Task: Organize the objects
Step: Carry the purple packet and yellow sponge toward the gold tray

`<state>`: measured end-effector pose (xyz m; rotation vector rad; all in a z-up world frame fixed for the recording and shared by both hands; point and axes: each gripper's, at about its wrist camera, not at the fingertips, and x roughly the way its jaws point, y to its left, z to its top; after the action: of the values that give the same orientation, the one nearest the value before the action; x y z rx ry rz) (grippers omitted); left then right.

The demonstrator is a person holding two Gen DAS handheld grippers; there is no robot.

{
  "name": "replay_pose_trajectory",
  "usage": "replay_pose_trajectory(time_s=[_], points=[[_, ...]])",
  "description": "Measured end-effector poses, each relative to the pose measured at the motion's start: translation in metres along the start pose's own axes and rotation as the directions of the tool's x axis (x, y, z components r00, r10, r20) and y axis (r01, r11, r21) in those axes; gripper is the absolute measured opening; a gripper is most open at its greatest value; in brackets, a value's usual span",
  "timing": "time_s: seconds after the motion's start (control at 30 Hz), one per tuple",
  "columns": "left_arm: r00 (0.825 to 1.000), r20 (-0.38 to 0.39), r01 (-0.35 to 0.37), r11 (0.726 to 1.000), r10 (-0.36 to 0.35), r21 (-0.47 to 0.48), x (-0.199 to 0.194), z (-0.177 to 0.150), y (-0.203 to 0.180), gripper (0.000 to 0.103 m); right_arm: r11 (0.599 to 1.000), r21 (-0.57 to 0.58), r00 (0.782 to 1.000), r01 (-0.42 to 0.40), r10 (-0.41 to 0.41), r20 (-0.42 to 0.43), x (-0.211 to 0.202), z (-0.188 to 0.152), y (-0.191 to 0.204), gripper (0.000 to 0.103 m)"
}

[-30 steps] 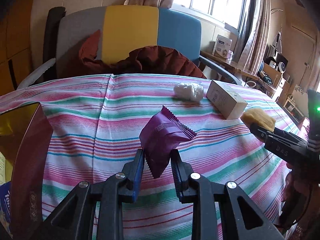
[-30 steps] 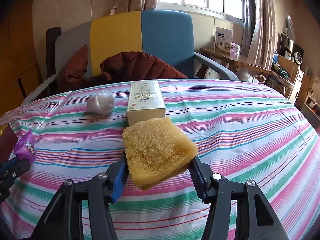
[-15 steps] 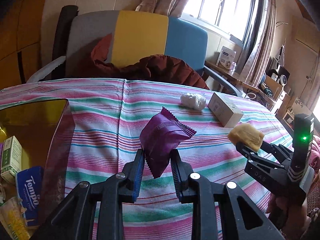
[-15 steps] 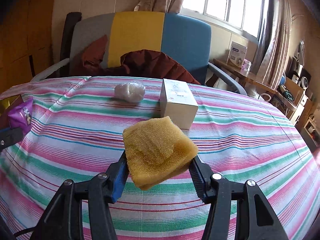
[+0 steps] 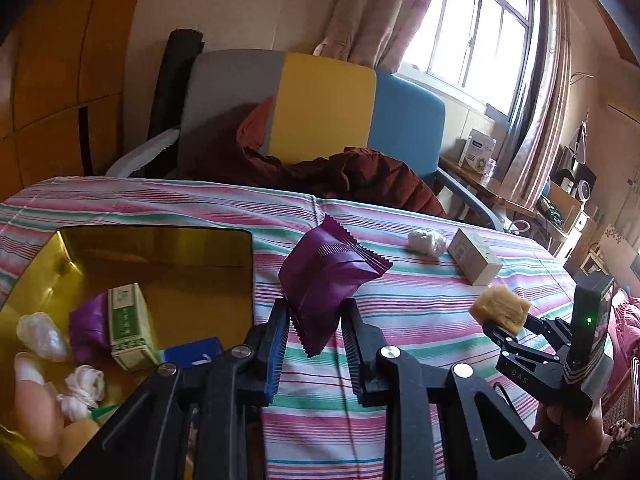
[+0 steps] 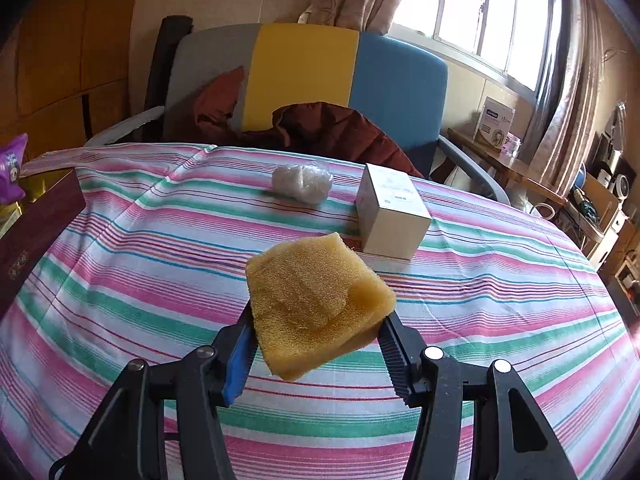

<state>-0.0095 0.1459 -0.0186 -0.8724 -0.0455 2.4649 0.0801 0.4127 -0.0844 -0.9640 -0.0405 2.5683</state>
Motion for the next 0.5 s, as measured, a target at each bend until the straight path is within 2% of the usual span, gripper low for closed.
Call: replay_pose_trajectory(time_s=[0.2,0.33,0.5], points=[[0.997,0.005,-0.077,0.995,0.077,-0.068,-0.012,0.004,0.044,0.026,0.998,-0.023,0.998,-0.057,0.057,0.004,-0.013,0.001,0.028,0.057],[0.991,0.008,-0.131,0.985,0.132,-0.111,-0.019,0.004,0.074,0.026,0.99,0.039,0.99,-0.138,0.138,0.0,-0.02,0.006,0.044,0.057],[0.982,-0.007,-0.186,0.969,0.187,-0.162,-0.022,0.001,0.108,0.026,0.957,0.133,0.965,-0.258,0.26,-0.001,-0.028,0.016,0.071,0.057]])
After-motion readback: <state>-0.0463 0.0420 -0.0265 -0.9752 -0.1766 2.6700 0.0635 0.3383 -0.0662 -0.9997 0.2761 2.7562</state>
